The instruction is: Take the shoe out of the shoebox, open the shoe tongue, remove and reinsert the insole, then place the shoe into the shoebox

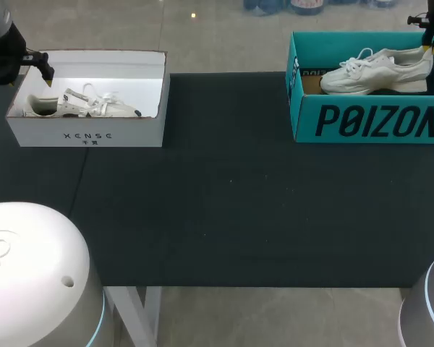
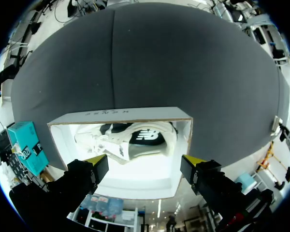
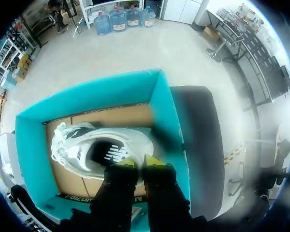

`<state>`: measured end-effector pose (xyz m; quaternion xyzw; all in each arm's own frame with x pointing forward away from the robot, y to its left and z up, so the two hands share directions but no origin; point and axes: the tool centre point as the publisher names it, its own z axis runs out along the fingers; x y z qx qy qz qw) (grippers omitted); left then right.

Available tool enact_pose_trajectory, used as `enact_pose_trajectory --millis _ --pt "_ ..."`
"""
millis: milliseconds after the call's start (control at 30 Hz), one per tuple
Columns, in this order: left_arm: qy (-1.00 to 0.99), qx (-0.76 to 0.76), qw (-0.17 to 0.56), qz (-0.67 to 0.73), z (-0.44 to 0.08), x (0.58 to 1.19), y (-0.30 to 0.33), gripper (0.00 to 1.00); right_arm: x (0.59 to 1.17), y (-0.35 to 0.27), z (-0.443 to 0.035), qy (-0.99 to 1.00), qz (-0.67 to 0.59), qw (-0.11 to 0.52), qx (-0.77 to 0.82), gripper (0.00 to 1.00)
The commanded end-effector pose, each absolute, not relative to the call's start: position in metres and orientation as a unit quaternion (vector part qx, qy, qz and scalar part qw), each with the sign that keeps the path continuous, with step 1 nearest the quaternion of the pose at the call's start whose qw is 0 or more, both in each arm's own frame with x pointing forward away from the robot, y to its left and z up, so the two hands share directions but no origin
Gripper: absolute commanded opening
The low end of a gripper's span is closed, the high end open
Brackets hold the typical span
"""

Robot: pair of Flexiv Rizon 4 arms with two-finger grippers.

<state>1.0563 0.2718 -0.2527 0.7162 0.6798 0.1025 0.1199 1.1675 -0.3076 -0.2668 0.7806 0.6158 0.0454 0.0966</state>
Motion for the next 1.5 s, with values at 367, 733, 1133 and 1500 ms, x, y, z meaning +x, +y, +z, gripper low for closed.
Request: enact_pose_trajectory --millis 367,733,1133,1500 --pt "0.68 0.716 0.12 0.104 -0.253 1.055 0.272 1.0 1.157 -0.299 -0.213 0.607 0.068 0.086 0.787 0.0" --pt "0.68 0.716 0.12 0.104 -0.253 1.055 0.272 1.0 1.139 -0.29 -0.146 0.617 0.106 0.061 0.777 0.0" --pt "0.68 0.716 0.12 0.104 -0.253 1.055 0.272 1.0 1.069 -0.27 -0.082 0.648 0.141 0.052 0.747 0.0" --pt "0.68 0.716 0.12 0.104 -0.253 1.055 0.272 1.0 0.97 -0.225 -0.065 0.651 0.147 0.028 0.744 0.0"
